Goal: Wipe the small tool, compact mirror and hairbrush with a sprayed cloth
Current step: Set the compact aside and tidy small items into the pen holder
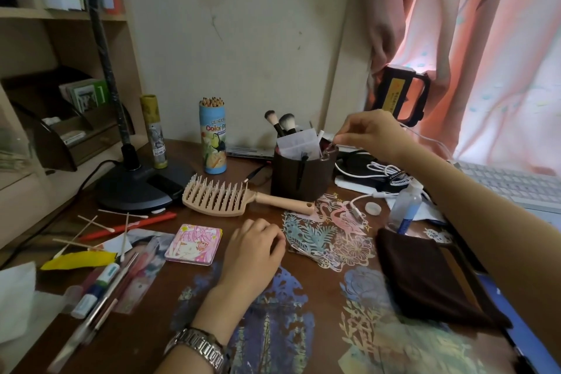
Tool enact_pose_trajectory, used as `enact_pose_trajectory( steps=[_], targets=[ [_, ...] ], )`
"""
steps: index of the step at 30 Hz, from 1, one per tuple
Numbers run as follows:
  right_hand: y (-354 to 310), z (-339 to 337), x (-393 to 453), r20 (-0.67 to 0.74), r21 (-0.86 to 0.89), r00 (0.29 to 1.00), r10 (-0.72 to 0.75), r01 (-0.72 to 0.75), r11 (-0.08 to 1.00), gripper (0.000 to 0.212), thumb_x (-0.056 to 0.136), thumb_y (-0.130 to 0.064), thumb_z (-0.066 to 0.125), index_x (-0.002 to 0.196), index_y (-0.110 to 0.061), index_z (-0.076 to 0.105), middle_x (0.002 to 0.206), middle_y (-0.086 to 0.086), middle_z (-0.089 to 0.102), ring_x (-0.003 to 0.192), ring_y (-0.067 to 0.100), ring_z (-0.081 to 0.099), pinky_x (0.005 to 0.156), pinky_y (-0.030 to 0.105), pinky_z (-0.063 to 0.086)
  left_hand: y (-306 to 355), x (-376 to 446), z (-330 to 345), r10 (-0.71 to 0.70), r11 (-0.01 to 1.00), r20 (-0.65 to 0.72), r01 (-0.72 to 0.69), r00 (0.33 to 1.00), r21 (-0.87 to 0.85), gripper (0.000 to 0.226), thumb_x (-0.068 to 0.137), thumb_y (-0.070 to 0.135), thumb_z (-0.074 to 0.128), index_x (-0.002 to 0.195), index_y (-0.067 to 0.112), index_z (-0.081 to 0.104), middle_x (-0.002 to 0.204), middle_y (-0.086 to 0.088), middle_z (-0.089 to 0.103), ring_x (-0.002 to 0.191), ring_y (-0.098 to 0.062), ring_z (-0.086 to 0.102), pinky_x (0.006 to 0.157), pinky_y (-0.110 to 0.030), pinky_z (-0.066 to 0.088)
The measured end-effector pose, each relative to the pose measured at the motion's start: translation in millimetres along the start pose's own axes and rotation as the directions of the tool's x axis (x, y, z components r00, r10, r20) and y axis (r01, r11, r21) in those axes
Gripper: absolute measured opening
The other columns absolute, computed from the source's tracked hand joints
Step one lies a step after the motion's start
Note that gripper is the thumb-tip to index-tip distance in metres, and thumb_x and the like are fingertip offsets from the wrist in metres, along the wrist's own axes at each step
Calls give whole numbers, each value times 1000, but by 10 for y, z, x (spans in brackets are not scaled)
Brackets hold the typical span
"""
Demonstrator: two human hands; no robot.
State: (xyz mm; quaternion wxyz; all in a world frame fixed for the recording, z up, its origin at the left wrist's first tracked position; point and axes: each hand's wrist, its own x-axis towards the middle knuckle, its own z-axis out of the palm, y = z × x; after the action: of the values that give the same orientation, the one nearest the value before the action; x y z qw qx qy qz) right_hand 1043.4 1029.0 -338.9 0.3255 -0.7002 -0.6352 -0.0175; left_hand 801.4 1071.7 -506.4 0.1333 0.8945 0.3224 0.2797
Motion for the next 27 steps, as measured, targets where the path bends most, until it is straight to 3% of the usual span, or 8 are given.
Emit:
enact_pose_trajectory(
  steps=[6, 12, 17, 23, 27],
  targets=[
    [-3, 101, 170, 95, -90, 995, -35, 44, 995, 16, 81, -20, 72, 81, -4, 68, 74, 4, 66, 63, 4, 57, 58, 6, 42, -3, 1, 5, -8, 1000, -1, 8, 1000, -3, 19, 95, 36, 45, 99, 28, 61, 103, 12, 55, 100, -10, 46, 87, -27, 37],
    [25, 206, 262, 202, -125, 978, -46, 73, 989, 8, 80, -18, 72, 79, -12, 67, 76, 2, 66, 69, 12, 61, 61, 3, 43, -5, 4, 0, -11, 1000, 3, 11, 1000, -3, 21, 96, 37, 44, 99, 27, 62, 102, 11, 55, 100, -11, 46, 88, -27, 37],
    [32, 275, 280, 261, -155, 964, -47, 90, 984, 10, 81, -17, 71, 84, -7, 69, 78, 4, 66, 71, 16, 61, 67, 16, 47, -8, 7, 2, -13, 1000, 6, 13, 1000, 0, 21, 96, 38, 43, 99, 28, 61, 103, 11, 55, 101, -10, 46, 88, -27, 37],
    [31, 338, 285, 298, -194, 954, -42, 104, 976, 8, 83, -14, 69, 85, -6, 69, 78, 4, 64, 70, 15, 59, 64, 15, 44, -12, 6, 7, -14, 1000, 5, 14, 1000, 2, 21, 96, 37, 43, 99, 28, 62, 104, 11, 56, 101, -11, 46, 88, -28, 37],
    [25, 360, 290, 322, -229, 946, -33, 112, 967, 10, 84, -17, 68, 88, -8, 69, 82, 4, 66, 74, 16, 61, 72, 24, 50, -16, 8, 15, -11, 1000, -7, 11, 1000, 0, 21, 95, 36, 44, 98, 26, 63, 103, 10, 57, 101, -12, 47, 87, -28, 37]
  ],
)
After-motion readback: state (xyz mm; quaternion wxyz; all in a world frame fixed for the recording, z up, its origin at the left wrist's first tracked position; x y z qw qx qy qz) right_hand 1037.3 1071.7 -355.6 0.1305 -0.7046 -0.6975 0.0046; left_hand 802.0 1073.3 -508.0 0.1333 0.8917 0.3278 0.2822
